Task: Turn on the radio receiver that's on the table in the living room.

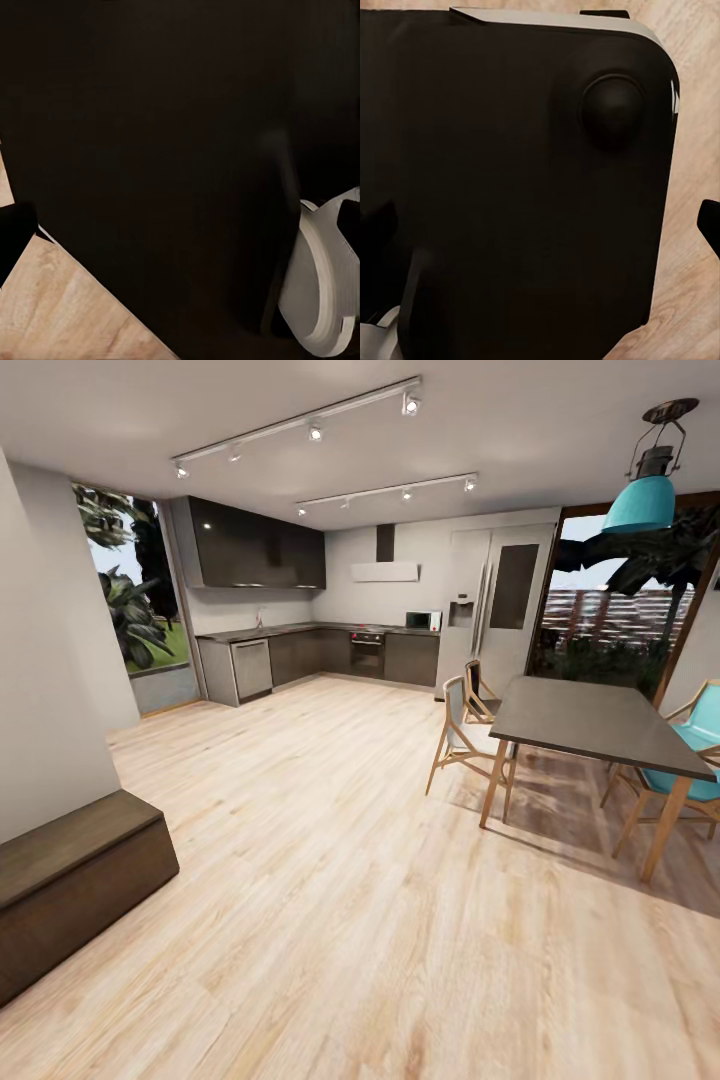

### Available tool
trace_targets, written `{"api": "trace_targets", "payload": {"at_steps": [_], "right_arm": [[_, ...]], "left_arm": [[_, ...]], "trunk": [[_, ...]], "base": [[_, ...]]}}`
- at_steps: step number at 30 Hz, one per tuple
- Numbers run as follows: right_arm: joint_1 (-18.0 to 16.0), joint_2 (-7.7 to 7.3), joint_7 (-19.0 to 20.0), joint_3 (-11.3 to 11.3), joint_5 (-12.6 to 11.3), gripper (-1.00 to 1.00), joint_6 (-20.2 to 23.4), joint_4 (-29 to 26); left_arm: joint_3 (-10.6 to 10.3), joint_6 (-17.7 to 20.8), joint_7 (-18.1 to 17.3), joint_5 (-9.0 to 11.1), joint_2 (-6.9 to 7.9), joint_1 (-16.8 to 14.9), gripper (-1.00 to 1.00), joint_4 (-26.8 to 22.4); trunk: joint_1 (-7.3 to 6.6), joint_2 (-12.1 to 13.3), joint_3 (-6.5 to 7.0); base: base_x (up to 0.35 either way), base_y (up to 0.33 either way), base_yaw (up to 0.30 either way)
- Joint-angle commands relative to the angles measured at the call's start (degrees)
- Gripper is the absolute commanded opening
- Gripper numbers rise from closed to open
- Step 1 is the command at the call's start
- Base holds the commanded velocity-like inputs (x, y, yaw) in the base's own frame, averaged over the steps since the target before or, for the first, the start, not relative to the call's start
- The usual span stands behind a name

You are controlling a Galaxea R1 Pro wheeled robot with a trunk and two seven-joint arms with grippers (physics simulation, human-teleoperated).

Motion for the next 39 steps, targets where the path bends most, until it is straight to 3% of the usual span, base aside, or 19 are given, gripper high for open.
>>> {"api": "trace_targets", "payload": {"at_steps": [1, 9, 13, 15, 16, 18, 21, 24, 25, 27, 28, 29, 30, 31, 33, 35, 37, 39], "right_arm": [[0.0, 0.0, 0.0, 0.0, 0.0, 1.0, 0.0, 0.0], [0.0, -0.36, -0.2, 0.1, 0.5, 1.0, -0.8, -1.5], [0.0, -0.44, -1.5, 0.1, 0.6, 1.0, -3.6, -9.3], [0.0, -0.48, -3.2, 0.0, 0.7, 1.0, -4.3, -13.9], [0.0, -0.5, -5.4, -0.1, 0.7, 1.0, -4.6, -19.6], [0.0, -0.52, -7.8, -0.2, 0.7, 1.0, -4.7, -27.4], [0.0, -0.51, -9.1, -0.3, 0.6, 1.0, -4.5, -37.8], [0.1, -0.38, -9.6, -0.3, 0.2, 1.0, -2.3, -52.4], [0.1, -0.34, -9.7, -0.3, 0.1, 1.0, 0.1, -56.6], [0.4, -0.2, -9.6, -0.3, -0.2, 1.0, 10.7, -68.1], [0.7, -0.1, -9.6, -0.1, -0.7, 1.0, 19.6, -75.4], [0.7, -0.08, -9.6, 0.0, -0.8, 1.0, 22.3, -77.4], [0.8, 0.0, -9.5, 0.6, -1.2, 1.0, 28.4, -81.2], [0.9, 0.05, -9.6, 3.0, -1.4, 1.0, 32.4, -83.6], [0.9, 0.07, -9.6, 5.2, -1.5, 1.0, 34.2, -84.6], [0.9, 0.08, -9.6, 6.0, -1.6, 1.0, 35.1, -85.1], [0.8, 0.09, -9.6, 6.4, -2.0, 1.0, 35.7, -85.3], [0.8, 0.09, -9.6, 6.7, -2.2, 1.0, 35.9, -85.3]], "left_arm": [[0.0, 0.1, -0.1, -0.1, -0.06, 0.0, 1.0, 0.0], [-0.3, -0.4, 0.4, -0.4, 0.8, 0.0, 1.0, -0.5], [0.0, -5.8, 3.4, -0.2, 1.1, 0.0, 1.0, -6.3], [0.2, -9.5, 6.1, -0.1, 1.12, 0.0, 1.0, -9.4], [0.3, -12.6, 8.8, 0.1, 1.14, 0.0, 1.0, -12.1], [0.3, -14.8, 11.0, 0.2, 1.14, 0.0, 1.0, -15.8], [0.7, -15.8, 12.0, 0.4, 1.1, 0.0, 1.0, -23.8], [3.2, -14.8, 12.5, 2.8, 0.48, 0.0, 1.0, -37.7], [3.5, -13.2, 12.5, 3.6, 0.36, 0.0, 1.0, -42.1], [4.0, -5.0, 12.4, 5.0, 0.28, 0.0, 1.0, -53.4], [4.1, 3.2, 12.2, 6.0, 0.28, 0.0, 1.0, -61.0], [4.1, 5.9, 12.1, 6.4, 0.28, 0.0, 1.0, -63.5], [4.0, 14.0, 11.4, 7.7, 0.32, 0.1, 1.0, -70.8], [3.9, 24.4, 9.3, 9.7, 0.34, 0.3, 1.0, -79.3], [3.2, 35.0, 6.1, 11.5, 0.35, 0.3, 1.0, -85.0], [2.7, 42.4, 3.7, 12.3, 0.34, 0.3, 1.0, -87.4], [2.4, 46.3, 2.4, 12.5, 0.36, 0.3, 1.0, -88.5], [2.4, 47.8, 2.1, 12.4, 0.37, 0.3, 1.0, -88.6]], "trunk": [[0.0, 0.0, 0.0], [0.0, 0.0, 0.0], [0.0, 0.0, 0.0], [0.0, 0.0, 0.0], [0.0, 0.0, 0.0], [0.0, 0.0, 0.0], [0.0, 0.0, 0.0], [0.0, 0.0, 0.0], [0.0, 0.0, 0.0], [0.0, 0.0, 0.0], [0.0, 0.0, 0.0], [0.0, 0.0, 0.0], [0.0, 0.0, 0.0], [0.0, 0.0, 0.0], [0.0, 0.0, 0.0], [0.0, 0.0, 0.0], [0.0, 0.0, 0.0], [0.0, 0.0, 0.0]], "base": [[0.0, 0.0, 0.0], [0.0, 0.0, 0.0], [0.0, 0.0, 0.0], [0.0, 0.0, 0.0], [0.0, 0.0, 0.0], [0.0, 0.0, 0.0], [0.0, 0.0, 0.0], [0.0, 0.0, 0.0], [0.0, 0.0, 0.0], [0.0, 0.0, 0.0], [0.0, 0.0, 0.0], [0.0, 0.0, 0.0], [0.0, 0.0, 0.0], [0.0, 0.0, 0.0], [0.0, 0.0, 0.0], [0.0, 0.0, 0.0], [0.0, 0.0, 0.0], [0.0, 0.0, 0.0]]}}
